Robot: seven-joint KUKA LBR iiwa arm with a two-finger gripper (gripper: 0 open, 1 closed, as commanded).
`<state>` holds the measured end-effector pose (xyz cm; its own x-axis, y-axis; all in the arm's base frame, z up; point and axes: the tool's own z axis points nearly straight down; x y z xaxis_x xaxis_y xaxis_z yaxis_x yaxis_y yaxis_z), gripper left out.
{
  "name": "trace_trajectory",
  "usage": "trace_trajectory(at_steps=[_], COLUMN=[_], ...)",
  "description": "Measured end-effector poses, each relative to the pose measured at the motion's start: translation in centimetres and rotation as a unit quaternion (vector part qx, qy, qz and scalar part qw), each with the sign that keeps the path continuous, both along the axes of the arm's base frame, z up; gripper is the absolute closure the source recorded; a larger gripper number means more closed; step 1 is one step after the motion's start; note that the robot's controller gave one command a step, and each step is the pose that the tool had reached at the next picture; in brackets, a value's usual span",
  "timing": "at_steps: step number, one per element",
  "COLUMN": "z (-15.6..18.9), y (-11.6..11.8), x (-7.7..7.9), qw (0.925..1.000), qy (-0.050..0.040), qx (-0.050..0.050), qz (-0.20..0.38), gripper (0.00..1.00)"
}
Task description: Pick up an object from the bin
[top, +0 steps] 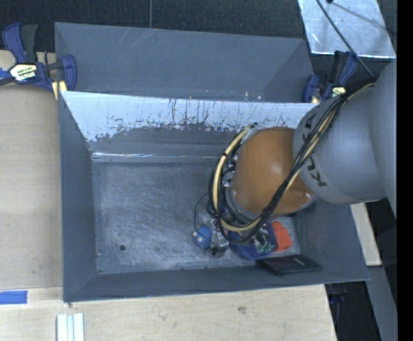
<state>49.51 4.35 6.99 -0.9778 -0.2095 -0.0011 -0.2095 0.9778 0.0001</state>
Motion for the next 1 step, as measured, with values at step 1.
trace_trajectory(at_steps=[1], z=[13.03], y=[0.55], x=[2.04], qw=[0.9999], qy=[-0.0050], qx=[0.000], qz=[-0.013], gripper=[1.00])
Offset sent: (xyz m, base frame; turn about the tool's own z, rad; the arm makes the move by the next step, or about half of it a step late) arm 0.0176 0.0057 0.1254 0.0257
